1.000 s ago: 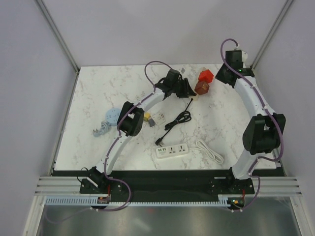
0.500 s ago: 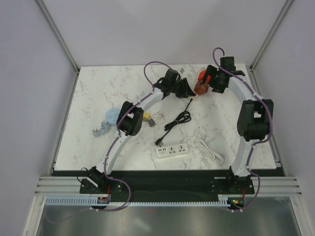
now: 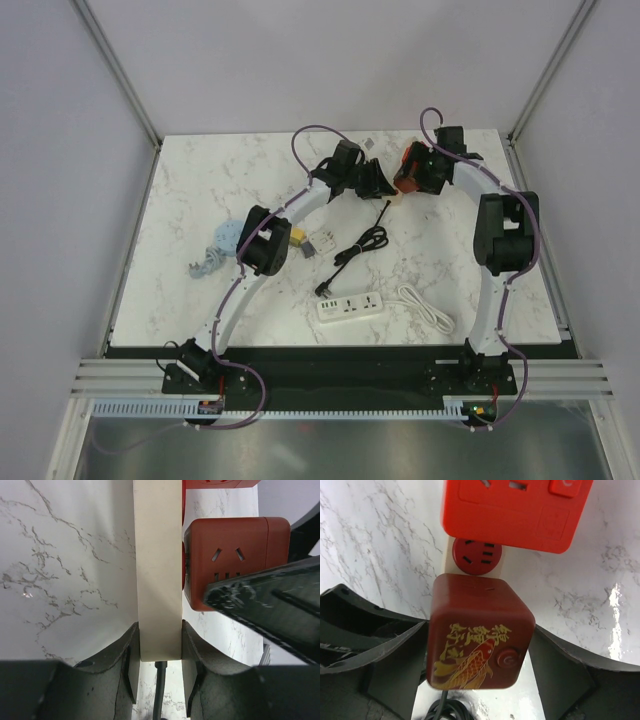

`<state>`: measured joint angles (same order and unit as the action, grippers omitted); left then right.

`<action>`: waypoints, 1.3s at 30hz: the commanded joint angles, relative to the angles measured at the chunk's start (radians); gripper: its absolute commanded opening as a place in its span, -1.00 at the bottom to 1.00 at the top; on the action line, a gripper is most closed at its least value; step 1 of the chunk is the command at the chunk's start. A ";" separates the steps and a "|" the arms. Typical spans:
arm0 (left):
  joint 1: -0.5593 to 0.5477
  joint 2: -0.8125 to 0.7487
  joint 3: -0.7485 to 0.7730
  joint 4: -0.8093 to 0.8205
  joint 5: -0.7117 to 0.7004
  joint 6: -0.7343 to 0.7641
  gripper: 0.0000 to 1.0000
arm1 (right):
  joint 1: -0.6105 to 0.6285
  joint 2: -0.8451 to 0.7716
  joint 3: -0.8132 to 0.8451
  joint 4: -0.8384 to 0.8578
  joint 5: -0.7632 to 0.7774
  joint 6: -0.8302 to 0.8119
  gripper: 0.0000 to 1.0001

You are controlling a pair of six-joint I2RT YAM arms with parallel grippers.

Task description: Pull the plug off the socket

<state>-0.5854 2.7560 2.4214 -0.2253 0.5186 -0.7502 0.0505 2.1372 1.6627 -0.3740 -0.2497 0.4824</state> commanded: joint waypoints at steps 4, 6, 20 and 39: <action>-0.005 0.025 0.007 0.026 0.051 0.003 -0.95 | 0.011 0.039 0.043 0.064 -0.008 0.024 0.59; -0.004 0.028 0.008 0.027 0.049 0.002 -0.96 | 0.011 0.038 0.042 0.066 0.006 0.028 0.47; 0.018 0.021 -0.045 0.001 -0.034 -0.060 -0.96 | -0.101 -0.098 -0.119 0.215 -0.137 0.226 -1.00; 0.016 0.036 -0.019 -0.003 -0.015 -0.061 -0.95 | -0.135 -0.204 -0.109 0.116 -0.148 0.197 -1.00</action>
<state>-0.6048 2.7636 2.3981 -0.1719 0.5831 -0.8146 0.0257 2.0483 1.5417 -0.3653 -0.1936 0.5846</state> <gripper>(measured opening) 0.407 0.684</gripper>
